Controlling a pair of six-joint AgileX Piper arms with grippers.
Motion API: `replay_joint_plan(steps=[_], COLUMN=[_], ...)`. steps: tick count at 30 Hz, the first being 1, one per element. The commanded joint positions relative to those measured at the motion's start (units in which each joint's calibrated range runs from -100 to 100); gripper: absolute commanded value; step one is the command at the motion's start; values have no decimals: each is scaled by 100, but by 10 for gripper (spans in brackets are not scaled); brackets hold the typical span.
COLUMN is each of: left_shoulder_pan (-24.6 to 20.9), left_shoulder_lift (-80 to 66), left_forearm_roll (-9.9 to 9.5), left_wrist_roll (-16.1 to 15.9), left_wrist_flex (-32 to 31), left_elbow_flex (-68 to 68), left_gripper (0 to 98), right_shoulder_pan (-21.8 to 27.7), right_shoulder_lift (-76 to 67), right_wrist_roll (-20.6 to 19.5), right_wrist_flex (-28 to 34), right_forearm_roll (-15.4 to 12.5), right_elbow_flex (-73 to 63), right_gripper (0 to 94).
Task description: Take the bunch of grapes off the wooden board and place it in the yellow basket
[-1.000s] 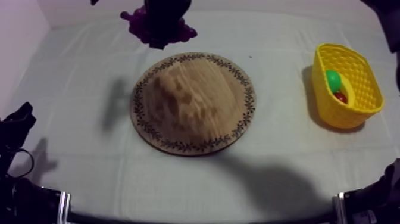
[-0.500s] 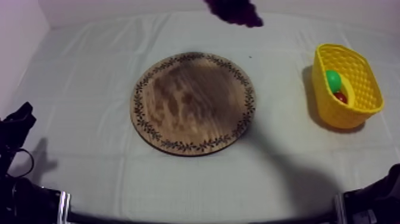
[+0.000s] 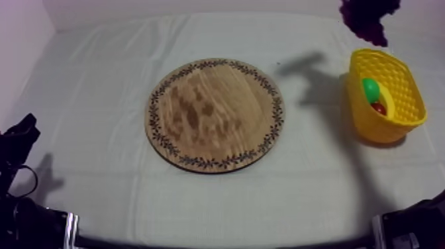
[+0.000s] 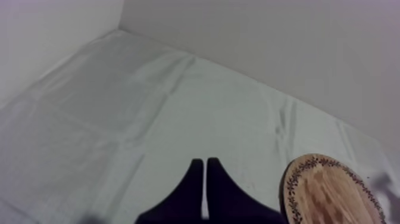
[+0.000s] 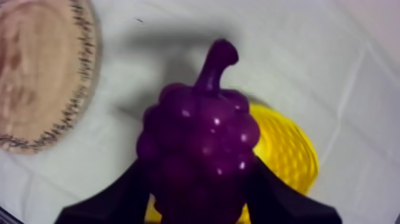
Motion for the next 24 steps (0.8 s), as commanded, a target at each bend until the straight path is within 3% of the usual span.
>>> replay_joint_plan(steps=[1, 14, 24], left_shoulder_pan=[2, 2, 2], left_shoulder_lift=[2, 2, 2], left_forearm_roll=[1, 1, 1], left_wrist_roll=[-1, -1, -1], left_wrist_flex=[-1, -1, -1], left_elbow_flex=[-4, -4, -4], left_gripper=[0, 0, 0], right_shoulder_pan=[349, 815, 1079], right_shoulder_lift=[-5, 101, 768], right_wrist_roll=[31, 112, 98], right_wrist_flex=[-21, -200, -446], right_forearm_roll=[62, 83, -50], right_elbow_flex=[178, 950, 1246], right_gripper=[164, 150, 408])
